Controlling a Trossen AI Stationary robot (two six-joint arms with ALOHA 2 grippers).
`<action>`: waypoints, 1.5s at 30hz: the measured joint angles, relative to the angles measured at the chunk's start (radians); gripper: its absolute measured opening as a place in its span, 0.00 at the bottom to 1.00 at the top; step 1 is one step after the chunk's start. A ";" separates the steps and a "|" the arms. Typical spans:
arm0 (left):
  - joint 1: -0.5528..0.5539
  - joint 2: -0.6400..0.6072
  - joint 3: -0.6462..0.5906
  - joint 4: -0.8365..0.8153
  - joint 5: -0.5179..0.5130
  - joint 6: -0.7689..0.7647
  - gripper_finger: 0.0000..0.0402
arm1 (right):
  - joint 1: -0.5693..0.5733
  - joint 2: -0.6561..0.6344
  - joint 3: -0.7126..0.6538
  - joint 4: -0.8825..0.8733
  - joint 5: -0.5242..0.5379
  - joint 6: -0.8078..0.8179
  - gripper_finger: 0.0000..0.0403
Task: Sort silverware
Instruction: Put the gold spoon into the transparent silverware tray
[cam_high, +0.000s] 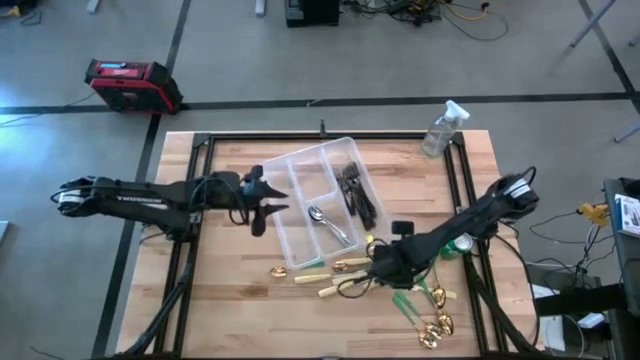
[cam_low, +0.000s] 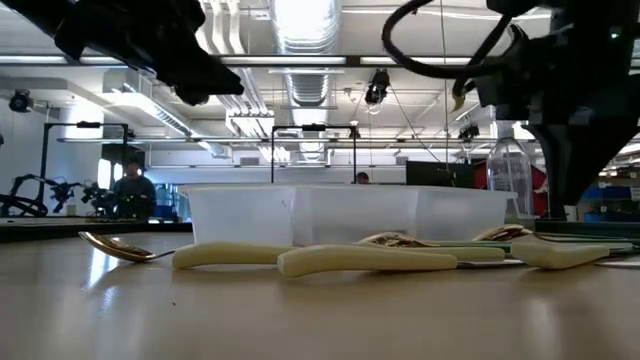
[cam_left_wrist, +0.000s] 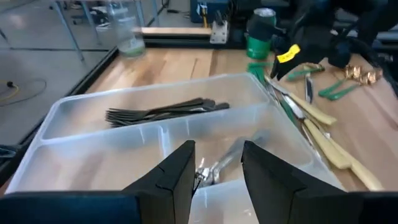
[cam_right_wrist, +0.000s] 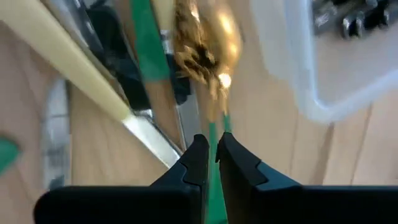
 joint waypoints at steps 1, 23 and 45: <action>-0.001 -0.005 -0.005 0.009 -0.005 -0.002 0.30 | -0.001 -0.023 -0.026 0.018 0.003 0.000 0.05; 0.001 0.027 -0.048 0.169 -0.011 0.125 0.30 | 0.021 -0.163 -0.172 0.270 -0.053 0.262 0.24; 0.026 0.109 -0.048 0.280 -0.087 0.054 0.30 | -0.051 -0.134 -0.295 0.426 0.026 0.016 0.27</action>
